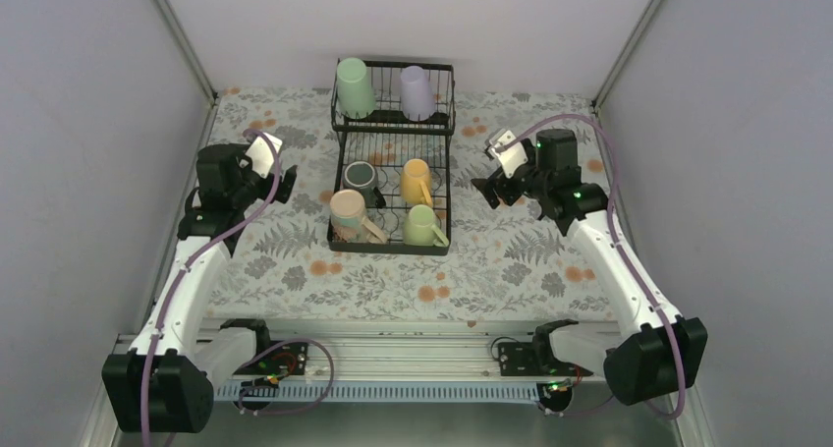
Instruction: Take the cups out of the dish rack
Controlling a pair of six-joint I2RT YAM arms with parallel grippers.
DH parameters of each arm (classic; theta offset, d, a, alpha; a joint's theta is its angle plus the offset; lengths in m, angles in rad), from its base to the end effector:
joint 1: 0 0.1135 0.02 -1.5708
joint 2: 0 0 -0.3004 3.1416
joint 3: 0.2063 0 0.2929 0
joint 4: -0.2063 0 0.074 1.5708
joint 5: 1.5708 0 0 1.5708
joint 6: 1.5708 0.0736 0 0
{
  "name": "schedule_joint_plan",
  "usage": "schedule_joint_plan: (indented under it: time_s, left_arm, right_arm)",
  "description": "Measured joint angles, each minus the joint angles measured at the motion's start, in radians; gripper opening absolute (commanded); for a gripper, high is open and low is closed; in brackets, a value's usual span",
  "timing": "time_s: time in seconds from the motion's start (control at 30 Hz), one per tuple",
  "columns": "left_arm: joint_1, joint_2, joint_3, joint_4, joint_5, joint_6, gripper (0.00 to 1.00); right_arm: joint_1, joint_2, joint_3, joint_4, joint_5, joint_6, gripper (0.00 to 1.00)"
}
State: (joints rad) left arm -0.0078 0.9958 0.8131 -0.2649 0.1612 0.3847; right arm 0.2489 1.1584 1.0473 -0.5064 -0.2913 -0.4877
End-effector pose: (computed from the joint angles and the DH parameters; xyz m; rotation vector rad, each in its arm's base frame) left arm 0.2816 -0.0140 0.3090 0.4922 1.9519 0.0774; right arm 0.2943 0.0966 0.3329 -0.9295 1.9545 0.1816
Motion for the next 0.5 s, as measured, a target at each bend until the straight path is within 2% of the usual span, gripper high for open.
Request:
schedule_joint_plan:
  time_s: [0.3,0.5]
  left_arm:
    - [0.0,0.008,0.0,0.0,0.0,0.008,1.0]
    - [0.0,0.02,0.0,0.0,0.0,0.008,1.0]
  right_arm:
    - [0.071,0.027,0.021,-0.065,0.028,-0.029,0.98]
    - [0.188,0.063,0.032,-0.154,0.063,-0.051,0.92]
